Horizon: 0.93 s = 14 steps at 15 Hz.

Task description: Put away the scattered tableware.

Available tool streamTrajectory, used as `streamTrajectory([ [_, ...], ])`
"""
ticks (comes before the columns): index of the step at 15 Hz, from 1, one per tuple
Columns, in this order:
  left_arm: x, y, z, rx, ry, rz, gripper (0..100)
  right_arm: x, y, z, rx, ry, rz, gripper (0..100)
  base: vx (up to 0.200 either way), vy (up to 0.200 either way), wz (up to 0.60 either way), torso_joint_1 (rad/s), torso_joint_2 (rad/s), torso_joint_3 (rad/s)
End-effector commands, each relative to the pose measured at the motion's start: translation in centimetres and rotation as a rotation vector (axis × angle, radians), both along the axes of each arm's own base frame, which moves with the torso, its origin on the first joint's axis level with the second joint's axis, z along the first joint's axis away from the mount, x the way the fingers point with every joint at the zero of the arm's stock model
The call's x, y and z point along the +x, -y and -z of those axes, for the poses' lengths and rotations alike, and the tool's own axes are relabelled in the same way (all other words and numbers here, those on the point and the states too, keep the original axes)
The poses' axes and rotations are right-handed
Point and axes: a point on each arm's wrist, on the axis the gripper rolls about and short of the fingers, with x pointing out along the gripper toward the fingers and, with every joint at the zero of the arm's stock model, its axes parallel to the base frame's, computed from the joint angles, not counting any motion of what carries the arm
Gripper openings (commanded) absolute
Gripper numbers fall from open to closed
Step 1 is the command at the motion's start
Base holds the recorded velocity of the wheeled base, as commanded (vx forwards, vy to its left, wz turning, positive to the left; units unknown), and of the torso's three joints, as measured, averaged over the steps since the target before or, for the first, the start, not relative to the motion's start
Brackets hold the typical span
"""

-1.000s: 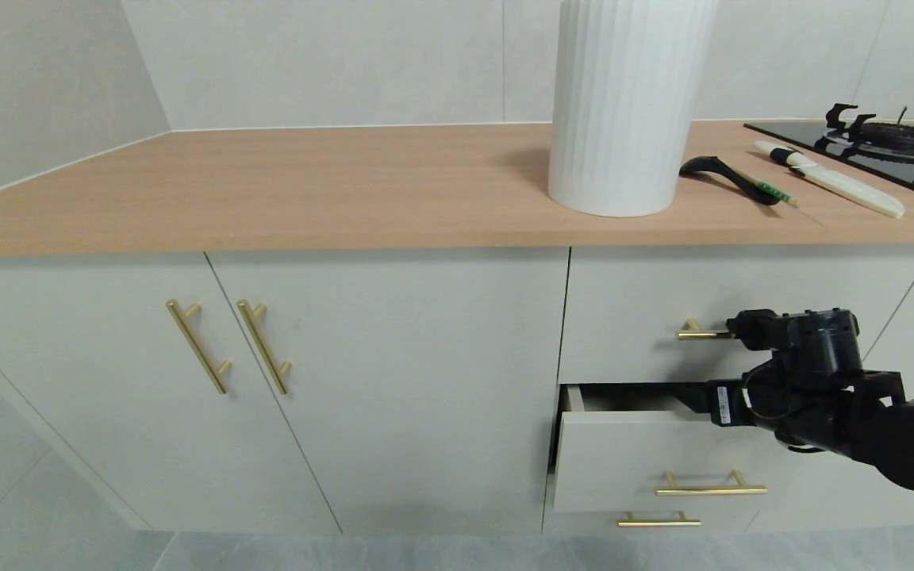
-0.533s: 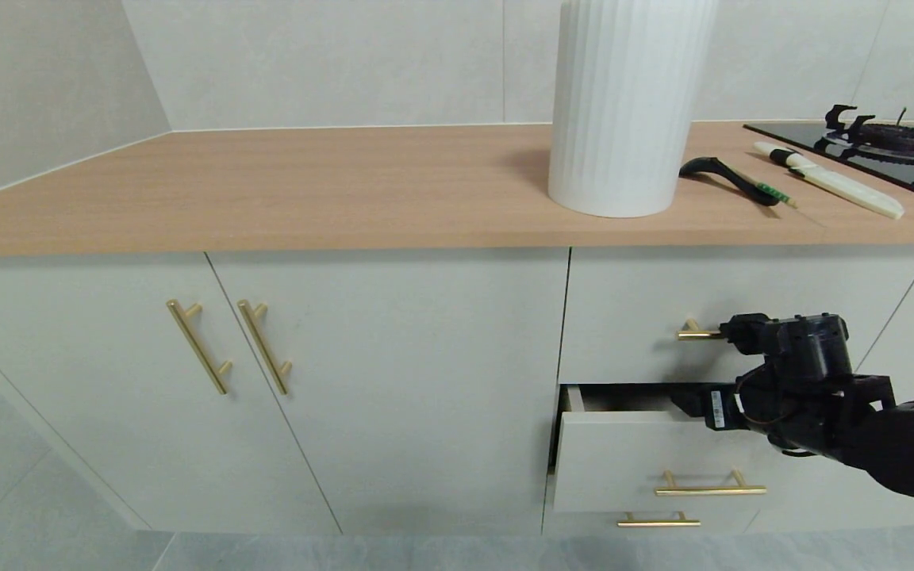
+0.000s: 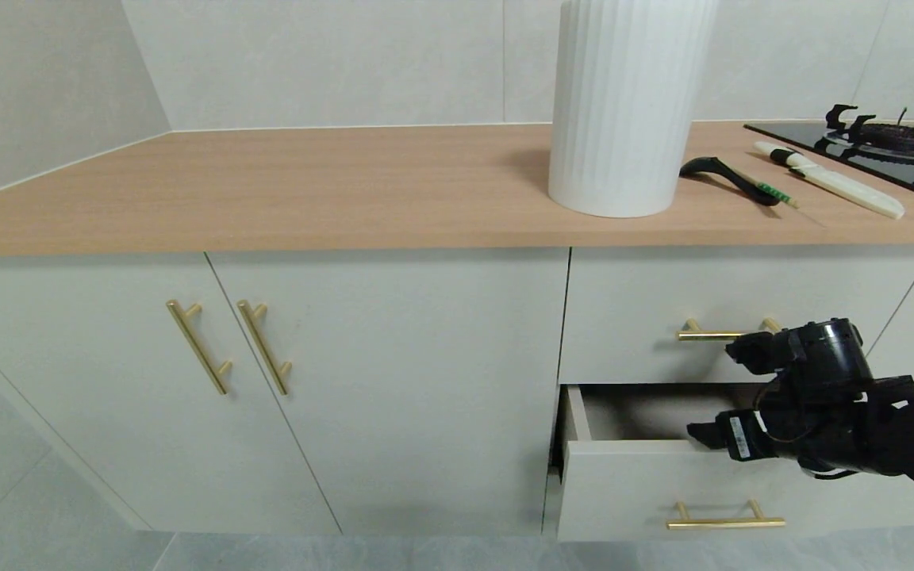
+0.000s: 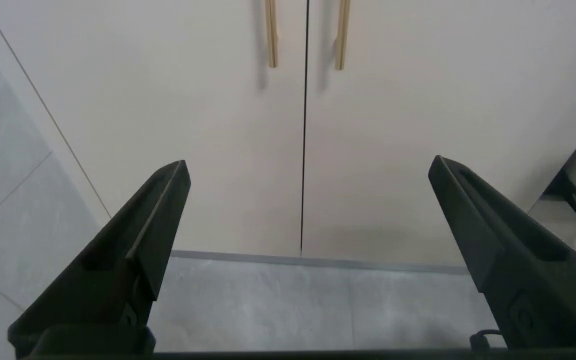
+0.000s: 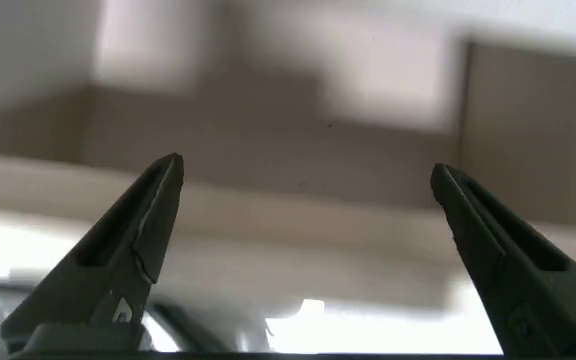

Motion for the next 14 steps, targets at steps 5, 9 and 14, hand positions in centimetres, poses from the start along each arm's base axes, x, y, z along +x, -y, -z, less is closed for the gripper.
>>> streamTrajectory([
  [5,0.0,0.0,0.0,0.0,-0.001,-0.001,100,-2.5,0.5,-1.8,-0.079,-0.113,-0.066,100,0.0,0.0,0.0,0.0,0.0,0.0],
  [9,0.0,0.0,0.0,0.0,-0.001,-0.001,100,-6.0,0.0,-3.7,-0.128,-0.375,-0.183,100,0.0,0.0,0.0,0.0,0.0,0.0],
  [14,0.0,0.0,0.0,0.0,-0.001,-0.001,100,-7.2,-0.5,-3.3,-0.179,-0.474,-0.244,100,0.0,0.0,0.0,0.0,0.0,0.0],
])
